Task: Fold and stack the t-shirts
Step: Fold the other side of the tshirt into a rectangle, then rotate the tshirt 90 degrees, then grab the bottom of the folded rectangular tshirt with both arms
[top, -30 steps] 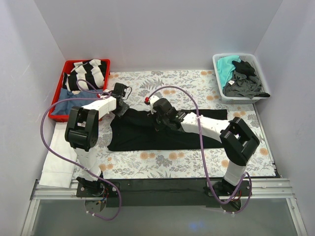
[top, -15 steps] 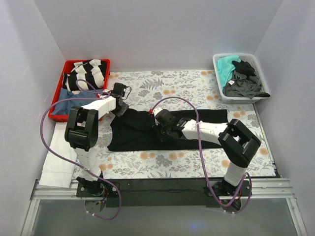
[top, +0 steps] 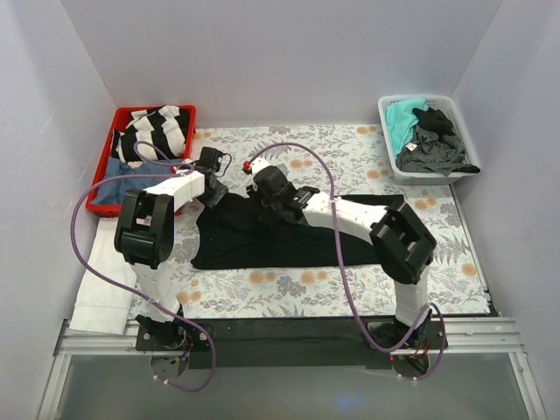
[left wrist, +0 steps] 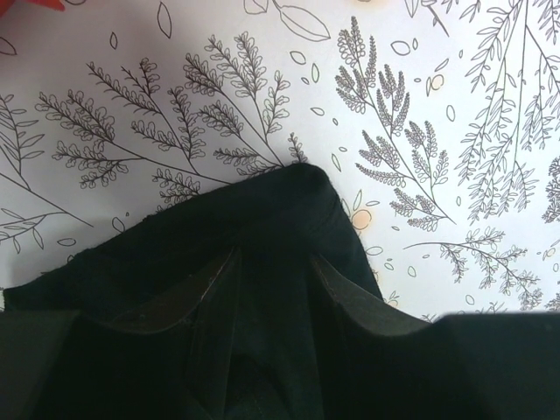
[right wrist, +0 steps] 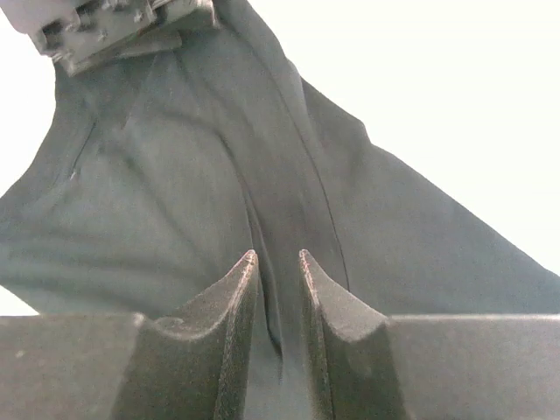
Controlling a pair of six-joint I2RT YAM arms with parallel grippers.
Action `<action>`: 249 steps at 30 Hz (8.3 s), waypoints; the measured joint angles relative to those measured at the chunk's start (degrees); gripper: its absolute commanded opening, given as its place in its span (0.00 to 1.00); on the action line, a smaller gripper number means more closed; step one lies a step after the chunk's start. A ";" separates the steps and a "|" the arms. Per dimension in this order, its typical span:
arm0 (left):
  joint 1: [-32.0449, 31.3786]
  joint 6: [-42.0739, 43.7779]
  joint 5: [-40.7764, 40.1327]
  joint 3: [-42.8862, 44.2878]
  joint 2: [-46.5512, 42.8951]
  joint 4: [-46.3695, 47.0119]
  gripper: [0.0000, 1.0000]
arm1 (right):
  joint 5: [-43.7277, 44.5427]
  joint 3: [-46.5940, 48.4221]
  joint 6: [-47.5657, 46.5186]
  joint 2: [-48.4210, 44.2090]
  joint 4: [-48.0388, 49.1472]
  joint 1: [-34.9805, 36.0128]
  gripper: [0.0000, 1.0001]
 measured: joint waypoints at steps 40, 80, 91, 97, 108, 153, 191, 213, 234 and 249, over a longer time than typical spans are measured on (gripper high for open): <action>5.75 3.72 12.22 -0.57 0.15 1.70 0.34 | 7.06 -0.94 1.14 0.02 -5.79 12.52 0.30; -6.34 1.84 1.90 -4.11 -3.58 -5.29 0.44 | 7.98 -14.08 5.01 -13.49 -8.79 -21.33 0.29; -1.05 3.80 1.22 31.76 20.96 -8.22 0.43 | 6.84 -13.88 3.39 -13.44 -8.70 -24.65 0.29; 1.66 8.28 9.38 52.92 35.87 -0.59 0.43 | 4.37 -13.84 1.81 -13.51 -8.70 -24.70 0.29; 5.49 6.91 37.42 46.62 42.73 38.53 0.44 | -4.66 -20.46 -1.60 -22.97 -9.16 -23.30 0.31; 5.62 22.43 14.38 5.97 -19.89 26.64 0.47 | 1.88 -14.14 14.21 -1.49 -0.39 20.20 0.33; -39.04 -10.05 -0.24 -40.85 -52.13 -7.34 0.43 | 18.36 -47.67 14.93 -45.40 -12.24 9.42 0.64; -50.03 -13.73 -0.94 -47.39 -54.90 -10.99 0.43 | 9.18 -53.55 16.85 -49.27 -4.83 9.09 0.63; -50.03 -13.99 -1.03 -50.90 -58.40 -3.41 0.44 | 4.02 -57.13 19.06 -45.70 3.15 10.73 0.61; -50.03 -14.58 -0.90 -54.82 -59.76 5.14 0.28 | 3.41 -58.88 23.26 -44.19 7.91 11.69 0.02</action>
